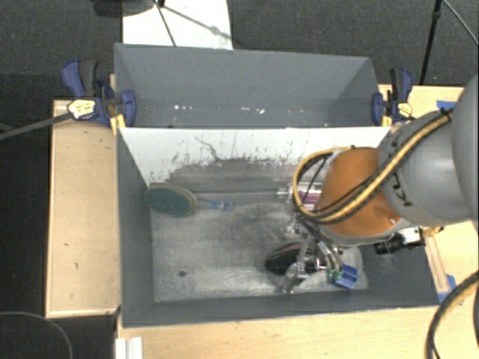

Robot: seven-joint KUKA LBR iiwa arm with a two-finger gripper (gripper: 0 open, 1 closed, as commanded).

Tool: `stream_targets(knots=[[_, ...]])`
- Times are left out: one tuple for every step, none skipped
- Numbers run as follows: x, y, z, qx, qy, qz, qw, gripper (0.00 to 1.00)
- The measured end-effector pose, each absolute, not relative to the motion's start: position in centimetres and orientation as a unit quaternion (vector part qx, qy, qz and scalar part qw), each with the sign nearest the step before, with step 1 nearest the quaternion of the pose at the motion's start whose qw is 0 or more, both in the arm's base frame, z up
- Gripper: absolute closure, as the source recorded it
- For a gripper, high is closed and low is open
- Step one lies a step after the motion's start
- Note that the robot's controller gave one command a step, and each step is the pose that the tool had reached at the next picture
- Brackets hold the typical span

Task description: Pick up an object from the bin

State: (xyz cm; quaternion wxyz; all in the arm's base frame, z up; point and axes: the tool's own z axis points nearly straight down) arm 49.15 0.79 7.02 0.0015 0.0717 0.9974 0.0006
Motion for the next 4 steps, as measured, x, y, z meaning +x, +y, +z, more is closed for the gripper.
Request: stream_targets(knots=[[49.5,0.8,7.5,0.074,0.997,0.001,0.007,1.00],[50.2,1.2,19.9,0.107,0.994,0.001,0.005,1.00],[53.9,-3.5,22.9,-0.026,1.000,-0.001,0.003,1.00],[55.1,0.2,22.4,-0.139,0.990,0.000,0.003,1.00]])
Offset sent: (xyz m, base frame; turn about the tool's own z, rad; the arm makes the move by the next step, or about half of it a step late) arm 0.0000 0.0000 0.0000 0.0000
